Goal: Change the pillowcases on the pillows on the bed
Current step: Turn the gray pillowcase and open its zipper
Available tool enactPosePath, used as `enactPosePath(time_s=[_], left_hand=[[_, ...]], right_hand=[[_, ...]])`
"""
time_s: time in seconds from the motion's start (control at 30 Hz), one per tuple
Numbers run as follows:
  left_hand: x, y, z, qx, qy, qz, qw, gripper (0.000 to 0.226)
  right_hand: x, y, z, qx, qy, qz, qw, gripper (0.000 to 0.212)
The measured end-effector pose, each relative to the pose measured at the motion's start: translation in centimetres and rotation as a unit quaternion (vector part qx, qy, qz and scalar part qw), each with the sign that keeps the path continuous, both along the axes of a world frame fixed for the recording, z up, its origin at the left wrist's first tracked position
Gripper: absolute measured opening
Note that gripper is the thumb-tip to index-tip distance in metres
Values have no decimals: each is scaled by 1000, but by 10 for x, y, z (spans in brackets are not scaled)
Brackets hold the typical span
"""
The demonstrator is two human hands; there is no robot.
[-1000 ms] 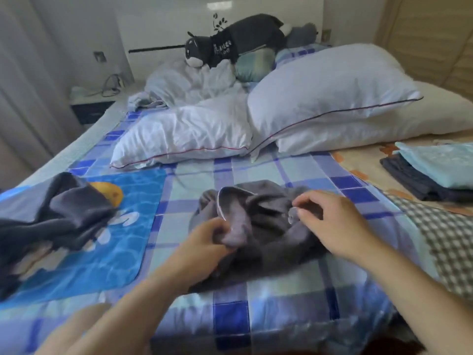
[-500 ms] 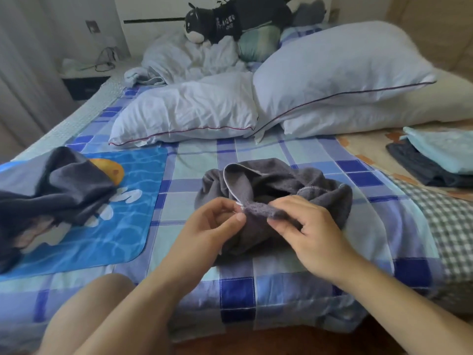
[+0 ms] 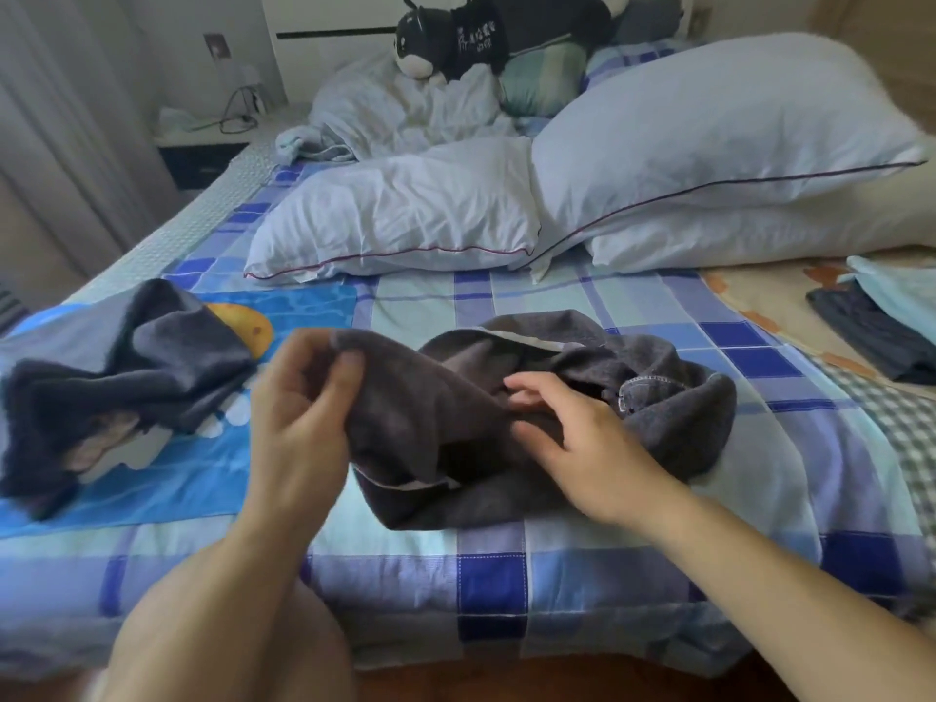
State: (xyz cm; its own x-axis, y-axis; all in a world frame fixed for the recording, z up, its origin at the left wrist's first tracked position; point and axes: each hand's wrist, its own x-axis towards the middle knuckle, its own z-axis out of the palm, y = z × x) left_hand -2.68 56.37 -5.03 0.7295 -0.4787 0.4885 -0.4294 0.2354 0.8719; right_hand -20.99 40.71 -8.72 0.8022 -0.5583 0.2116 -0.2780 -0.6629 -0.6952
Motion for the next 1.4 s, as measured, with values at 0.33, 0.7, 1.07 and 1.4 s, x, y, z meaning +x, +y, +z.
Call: enactPosePath(time_s=[0.33, 0.7, 1.07, 1.4], left_hand=[[67, 6, -31, 257, -74, 250, 930, 42], [25, -61, -86, 466, -424, 118, 767, 35], [48, 13, -34, 305, -431, -147, 836, 11], [36, -5, -38, 329, -242, -10, 913, 32]], right_hand=[[-26, -34, -35, -169, 126, 14, 977, 30], [-10, -53, -36, -300, 194, -66, 932, 30], [-21, -134, 1, -135, 193, -289, 928, 45], [7, -28, -5, -209, -26, -94, 973, 5]])
